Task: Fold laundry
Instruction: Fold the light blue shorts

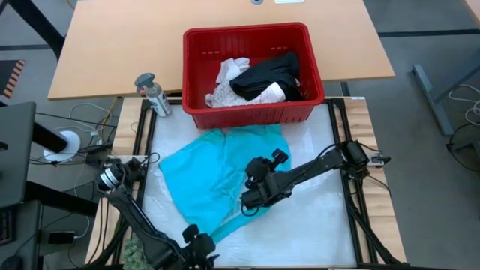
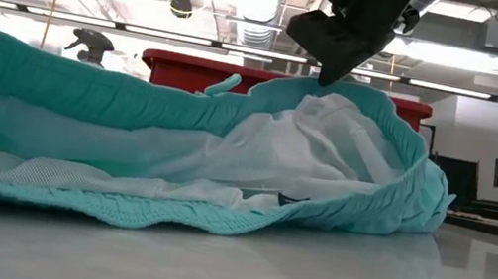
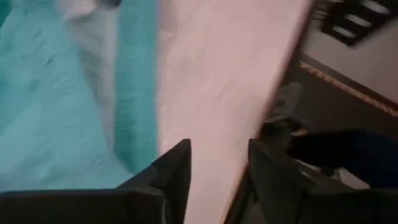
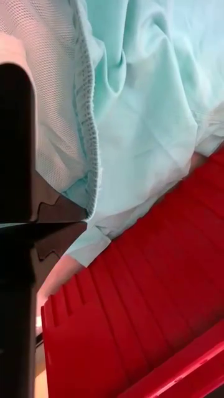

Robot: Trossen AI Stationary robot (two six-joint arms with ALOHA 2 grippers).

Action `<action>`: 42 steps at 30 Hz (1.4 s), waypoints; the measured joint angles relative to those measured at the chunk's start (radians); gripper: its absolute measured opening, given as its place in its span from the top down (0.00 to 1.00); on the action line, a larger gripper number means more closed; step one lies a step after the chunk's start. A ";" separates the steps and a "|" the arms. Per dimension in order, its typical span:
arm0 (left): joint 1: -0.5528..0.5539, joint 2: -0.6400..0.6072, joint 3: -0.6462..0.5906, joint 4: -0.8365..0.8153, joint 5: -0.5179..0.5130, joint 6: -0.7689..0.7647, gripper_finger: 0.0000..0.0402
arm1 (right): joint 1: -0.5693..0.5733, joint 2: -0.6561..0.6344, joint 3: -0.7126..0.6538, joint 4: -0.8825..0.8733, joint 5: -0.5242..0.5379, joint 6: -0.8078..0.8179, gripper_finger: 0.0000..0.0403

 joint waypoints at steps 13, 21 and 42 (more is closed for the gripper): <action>0.009 0.147 0.029 -0.146 0.021 -0.311 0.69 | -0.003 0.000 0.000 0.008 0.000 -0.054 0.96; 0.003 0.150 0.313 -0.541 -0.004 -0.360 0.71 | -0.016 0.000 0.000 0.011 0.000 -0.071 0.96; 0.029 0.412 0.576 -0.784 0.075 -0.490 0.71 | -0.046 0.000 0.000 0.039 -0.001 -0.105 0.96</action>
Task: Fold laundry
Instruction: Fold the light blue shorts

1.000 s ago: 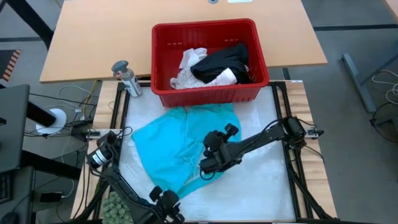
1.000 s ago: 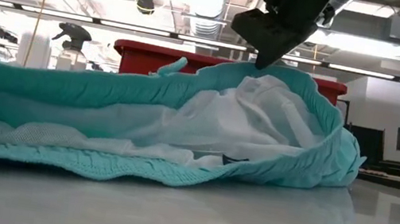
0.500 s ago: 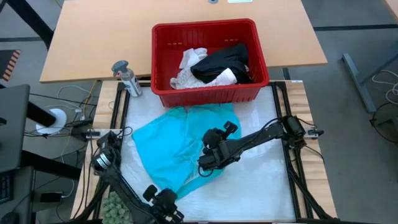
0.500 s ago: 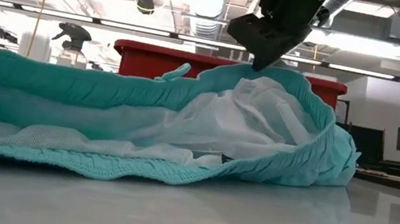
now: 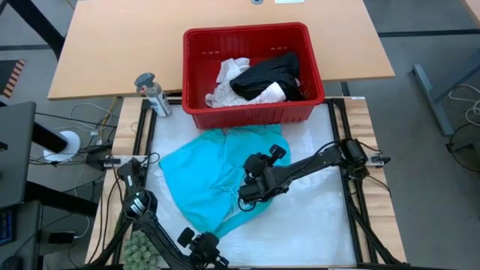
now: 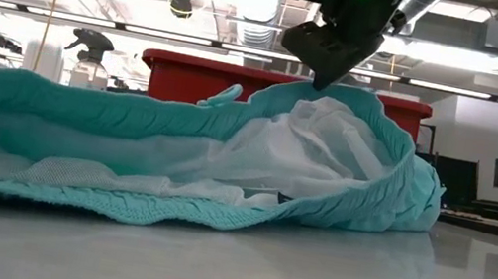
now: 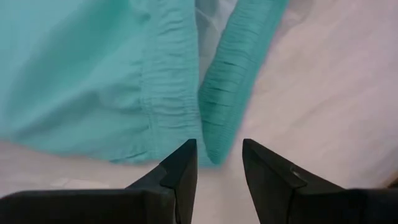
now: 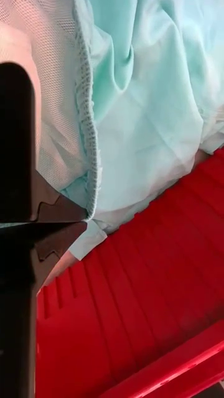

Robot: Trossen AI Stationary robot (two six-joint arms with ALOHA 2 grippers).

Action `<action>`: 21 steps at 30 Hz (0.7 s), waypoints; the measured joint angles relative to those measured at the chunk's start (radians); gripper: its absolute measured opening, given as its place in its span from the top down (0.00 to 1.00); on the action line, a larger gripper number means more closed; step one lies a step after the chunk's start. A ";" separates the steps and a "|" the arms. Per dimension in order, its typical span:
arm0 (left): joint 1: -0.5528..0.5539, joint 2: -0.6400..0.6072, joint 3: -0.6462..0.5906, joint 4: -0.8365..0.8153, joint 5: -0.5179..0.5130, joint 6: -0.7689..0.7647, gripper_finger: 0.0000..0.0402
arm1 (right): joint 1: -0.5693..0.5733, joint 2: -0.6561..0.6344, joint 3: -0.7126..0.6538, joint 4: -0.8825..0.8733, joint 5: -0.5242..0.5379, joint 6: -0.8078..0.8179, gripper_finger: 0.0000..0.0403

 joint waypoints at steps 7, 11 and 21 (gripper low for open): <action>0.014 0.026 -0.002 0.007 0.023 0.005 0.71 | -0.003 0.000 0.000 0.000 0.000 -0.003 0.96; 0.021 0.042 -0.003 0.003 0.039 0.013 0.71 | -0.003 0.000 0.000 0.011 -0.001 -0.010 0.96; 0.026 0.089 -0.015 -0.010 0.073 0.028 0.71 | -0.008 0.000 0.000 0.031 -0.006 -0.045 0.95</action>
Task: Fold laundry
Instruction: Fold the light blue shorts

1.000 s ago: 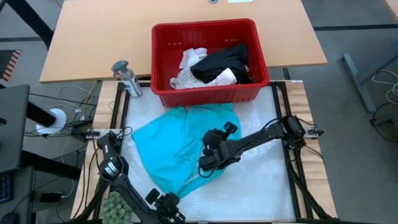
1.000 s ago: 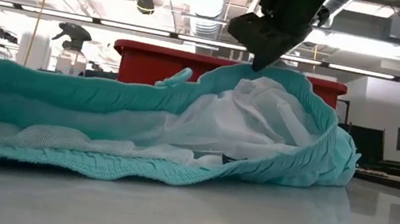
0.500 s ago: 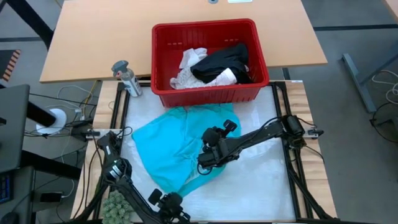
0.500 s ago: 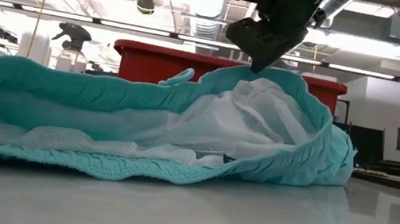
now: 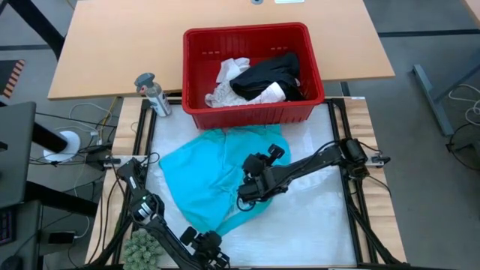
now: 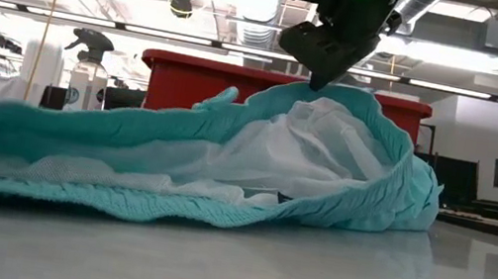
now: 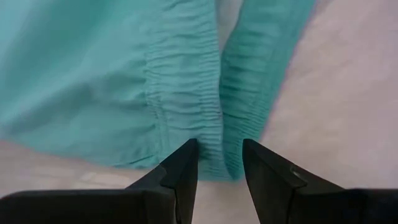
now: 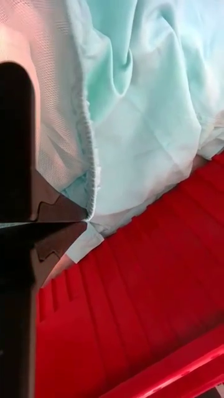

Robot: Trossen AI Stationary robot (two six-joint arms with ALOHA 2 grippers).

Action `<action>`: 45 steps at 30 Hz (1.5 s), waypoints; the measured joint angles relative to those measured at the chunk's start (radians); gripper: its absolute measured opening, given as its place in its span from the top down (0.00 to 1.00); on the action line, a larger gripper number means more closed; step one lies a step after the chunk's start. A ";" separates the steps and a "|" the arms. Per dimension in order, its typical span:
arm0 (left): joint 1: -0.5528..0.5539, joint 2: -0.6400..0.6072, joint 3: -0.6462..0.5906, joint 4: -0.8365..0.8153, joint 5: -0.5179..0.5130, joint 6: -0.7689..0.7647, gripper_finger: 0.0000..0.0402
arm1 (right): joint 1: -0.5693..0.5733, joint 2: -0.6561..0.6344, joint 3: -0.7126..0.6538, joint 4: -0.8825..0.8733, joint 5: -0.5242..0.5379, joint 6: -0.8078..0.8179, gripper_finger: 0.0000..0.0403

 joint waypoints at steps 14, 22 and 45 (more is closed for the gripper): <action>0.000 0.010 0.026 -0.001 -0.019 0.077 0.99 | -0.006 0.000 0.000 -0.016 -0.014 -0.008 0.95; 0.002 0.010 0.026 -0.001 -0.001 0.164 1.00 | 0.013 0.000 0.000 -0.198 -0.032 0.088 0.95; 0.033 -0.208 0.025 0.000 0.007 0.405 1.00 | 0.123 0.000 0.000 -0.287 -0.229 0.124 0.95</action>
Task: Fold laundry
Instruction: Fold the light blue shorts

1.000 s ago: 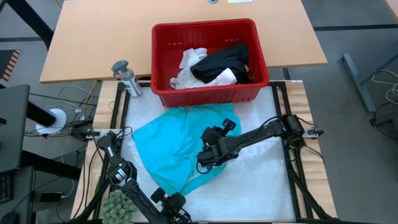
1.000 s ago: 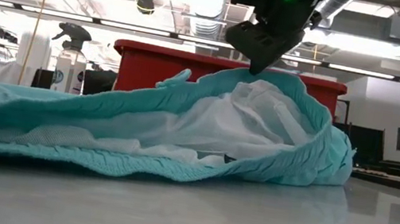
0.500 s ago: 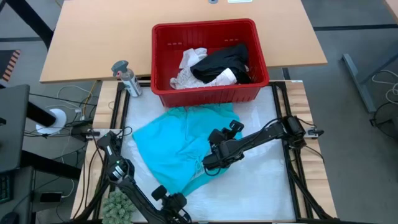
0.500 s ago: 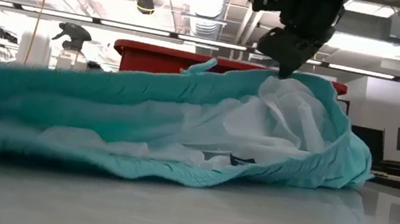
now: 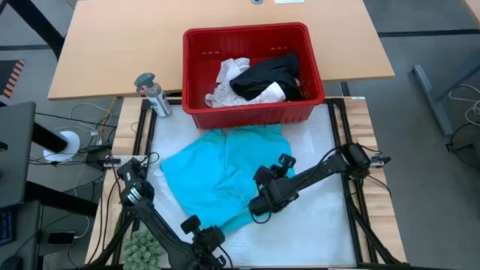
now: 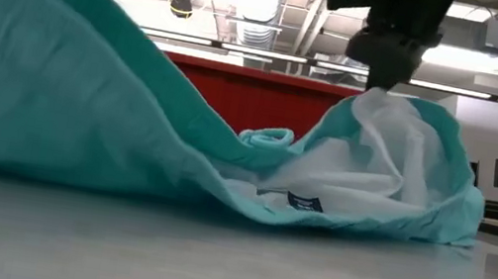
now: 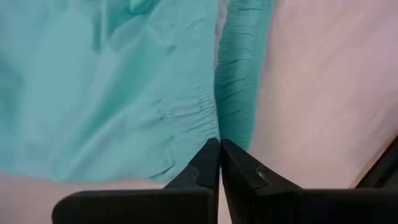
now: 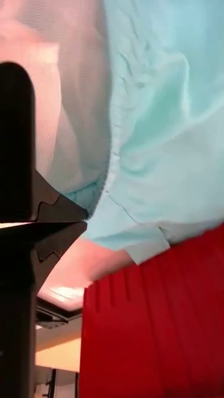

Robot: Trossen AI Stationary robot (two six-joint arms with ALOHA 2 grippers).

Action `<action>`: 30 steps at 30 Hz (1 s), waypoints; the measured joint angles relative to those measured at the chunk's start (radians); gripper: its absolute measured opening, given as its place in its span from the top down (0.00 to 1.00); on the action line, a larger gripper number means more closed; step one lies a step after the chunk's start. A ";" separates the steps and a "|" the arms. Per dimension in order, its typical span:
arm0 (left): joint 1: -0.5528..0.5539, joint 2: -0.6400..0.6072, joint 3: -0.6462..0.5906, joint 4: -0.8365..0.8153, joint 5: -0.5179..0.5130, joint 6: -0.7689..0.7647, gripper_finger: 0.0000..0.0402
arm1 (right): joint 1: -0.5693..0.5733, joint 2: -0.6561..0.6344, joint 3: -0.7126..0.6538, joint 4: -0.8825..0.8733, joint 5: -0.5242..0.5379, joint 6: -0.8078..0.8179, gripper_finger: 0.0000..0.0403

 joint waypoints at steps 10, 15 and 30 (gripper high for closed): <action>-0.009 -0.155 -0.081 0.001 0.124 0.145 1.00 | 0.106 0.000 0.000 0.000 -0.147 0.016 0.95; -0.029 -0.256 -0.253 -0.003 0.107 0.083 1.00 | 0.143 0.000 0.000 0.000 -0.165 0.035 0.95; -0.051 -0.273 -0.356 0.461 0.041 0.252 0.95 | 0.118 0.000 0.000 0.001 -0.145 0.053 0.95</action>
